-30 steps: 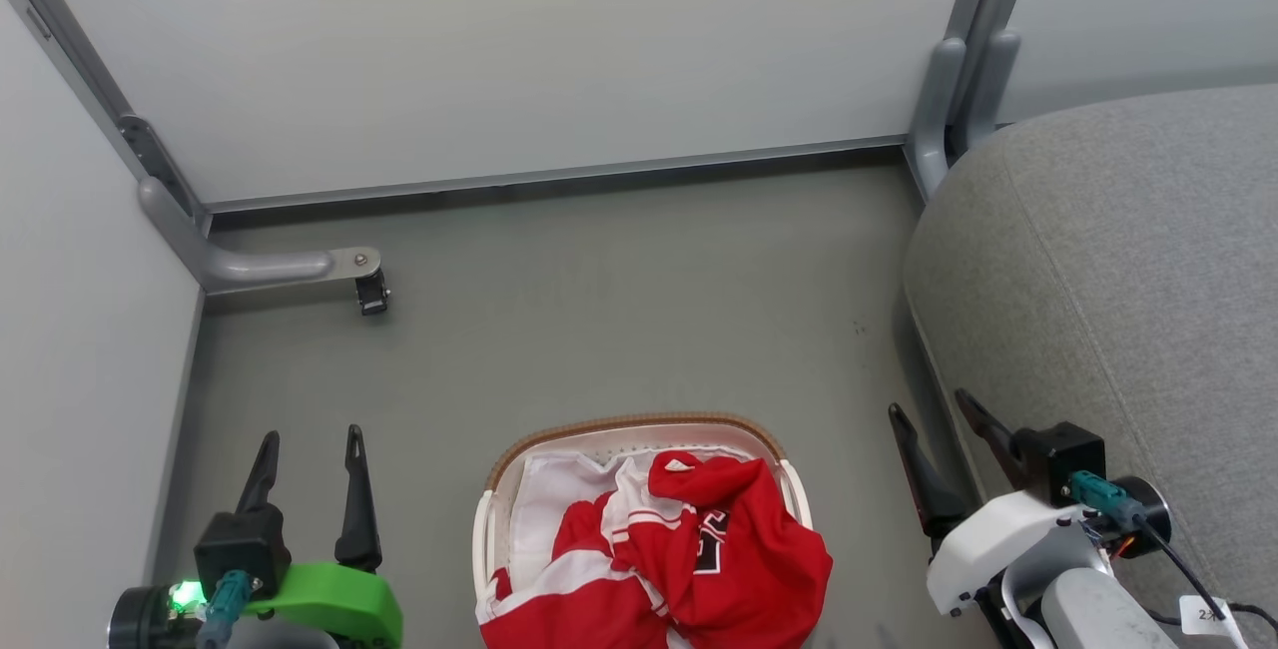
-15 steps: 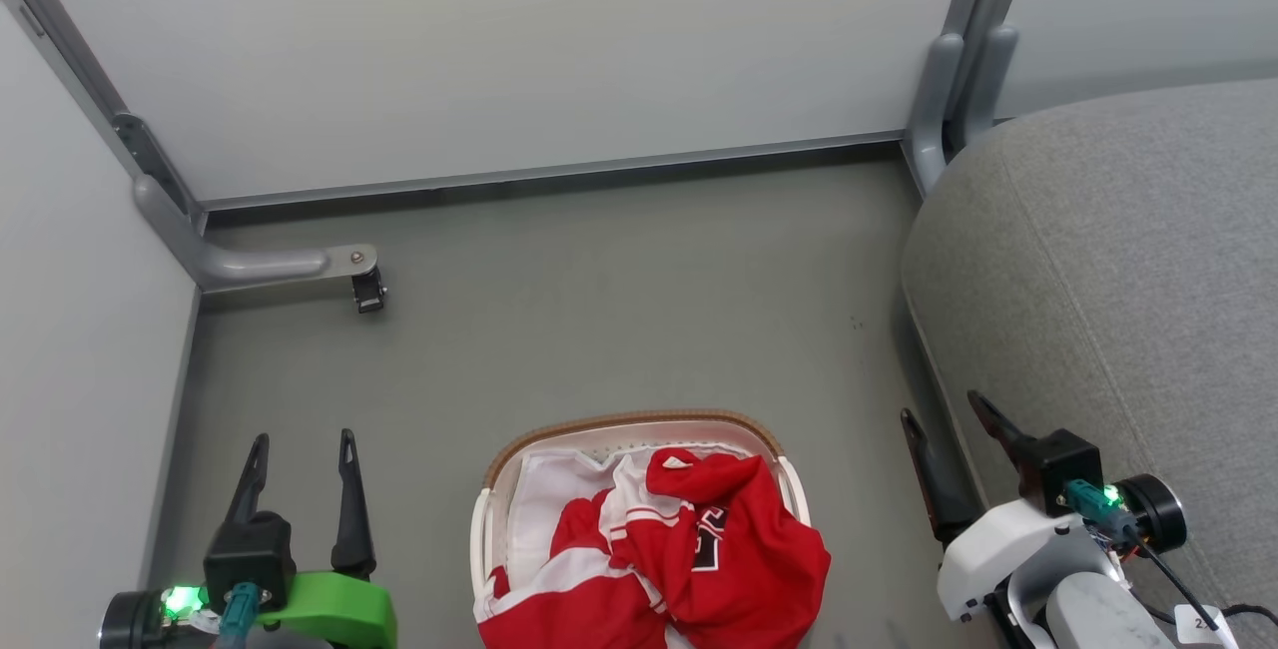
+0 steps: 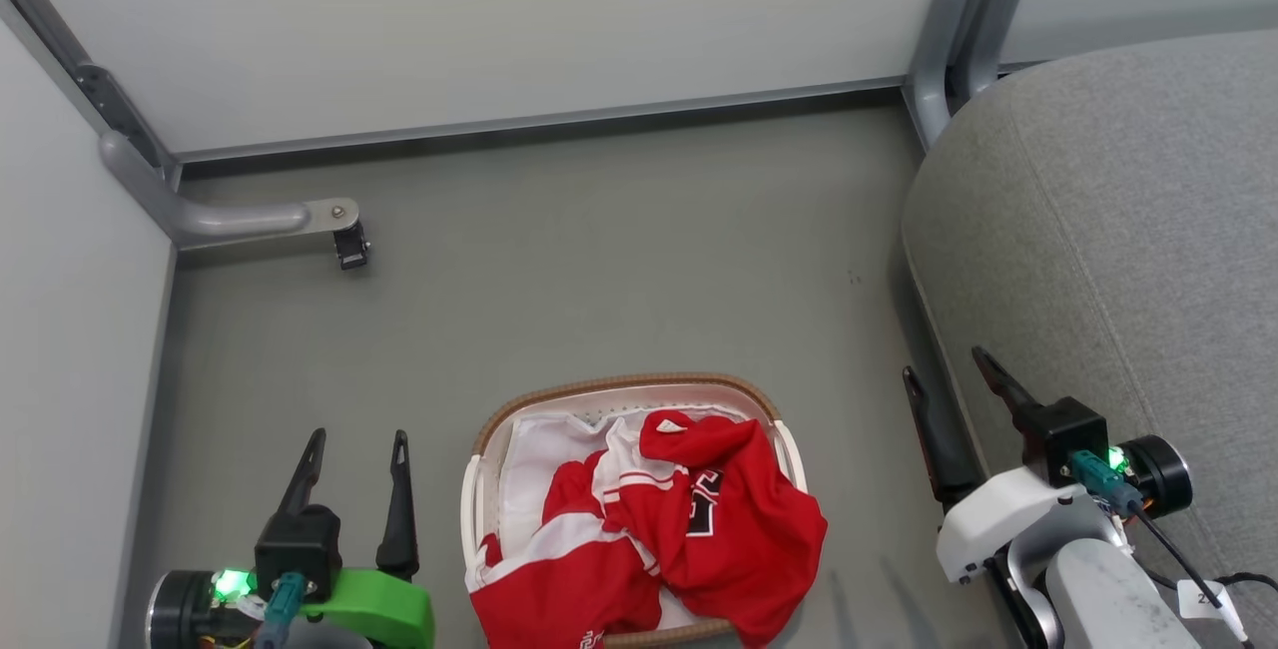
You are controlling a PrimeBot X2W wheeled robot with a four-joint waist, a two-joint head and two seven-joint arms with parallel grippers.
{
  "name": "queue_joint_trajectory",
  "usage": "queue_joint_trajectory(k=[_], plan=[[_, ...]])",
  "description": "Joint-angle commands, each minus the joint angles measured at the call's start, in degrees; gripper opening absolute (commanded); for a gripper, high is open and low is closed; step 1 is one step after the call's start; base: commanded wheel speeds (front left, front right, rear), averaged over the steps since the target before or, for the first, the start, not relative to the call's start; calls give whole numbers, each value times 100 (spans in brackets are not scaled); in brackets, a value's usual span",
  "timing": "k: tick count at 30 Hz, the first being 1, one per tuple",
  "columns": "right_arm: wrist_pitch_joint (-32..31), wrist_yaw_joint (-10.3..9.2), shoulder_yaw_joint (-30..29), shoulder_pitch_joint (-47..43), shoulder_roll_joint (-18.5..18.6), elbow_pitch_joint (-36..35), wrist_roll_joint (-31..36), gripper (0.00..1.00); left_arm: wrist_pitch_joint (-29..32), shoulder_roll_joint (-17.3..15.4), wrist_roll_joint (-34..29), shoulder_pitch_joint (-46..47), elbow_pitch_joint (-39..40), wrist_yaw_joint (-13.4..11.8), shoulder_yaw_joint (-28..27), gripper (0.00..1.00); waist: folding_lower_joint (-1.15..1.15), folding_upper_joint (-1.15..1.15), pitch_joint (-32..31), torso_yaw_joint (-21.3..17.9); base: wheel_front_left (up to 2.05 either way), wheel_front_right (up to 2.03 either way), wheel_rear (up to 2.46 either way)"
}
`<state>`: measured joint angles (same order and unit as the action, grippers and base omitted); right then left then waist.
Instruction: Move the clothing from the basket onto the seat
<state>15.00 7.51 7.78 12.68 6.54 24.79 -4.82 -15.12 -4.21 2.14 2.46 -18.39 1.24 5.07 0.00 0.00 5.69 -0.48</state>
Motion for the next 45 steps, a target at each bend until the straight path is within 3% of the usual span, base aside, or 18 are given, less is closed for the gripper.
queue_joint_trajectory(k=[1, 10, 20, 33, 45], plan=[[27, -4, -29, 101, 8, -47, -9, 100, -6, 32, -78, 120, -27, 51, 37, 100, 0, 0, 201, -37, 0, 0, 0], [27, -5, -60, 334, -42, -302, -29, 100, -5, 85, -9, 505, -286, 250, 253, 100, 0, 0, 791, -123, 0, 0, 0], [27, -4, 183, 692, 77, -389, -149, 100, -5, 120, 513, 1247, -1110, 570, 649, 100, 0, 0, 1574, -270, 0, 0, 0], [27, -5, 548, 1209, 38, -348, -421, 100, -6, 116, 753, 2374, -2235, 511, 1529, 100, 0, 0, 2513, -464, 0, 0, 0], [27, -5, 625, 1643, -142, -573, -530, 100, 223, 114, 759, 3727, -4435, 308, 2630, 100, 0, 0, 3112, -733, 0, 0, 0]])
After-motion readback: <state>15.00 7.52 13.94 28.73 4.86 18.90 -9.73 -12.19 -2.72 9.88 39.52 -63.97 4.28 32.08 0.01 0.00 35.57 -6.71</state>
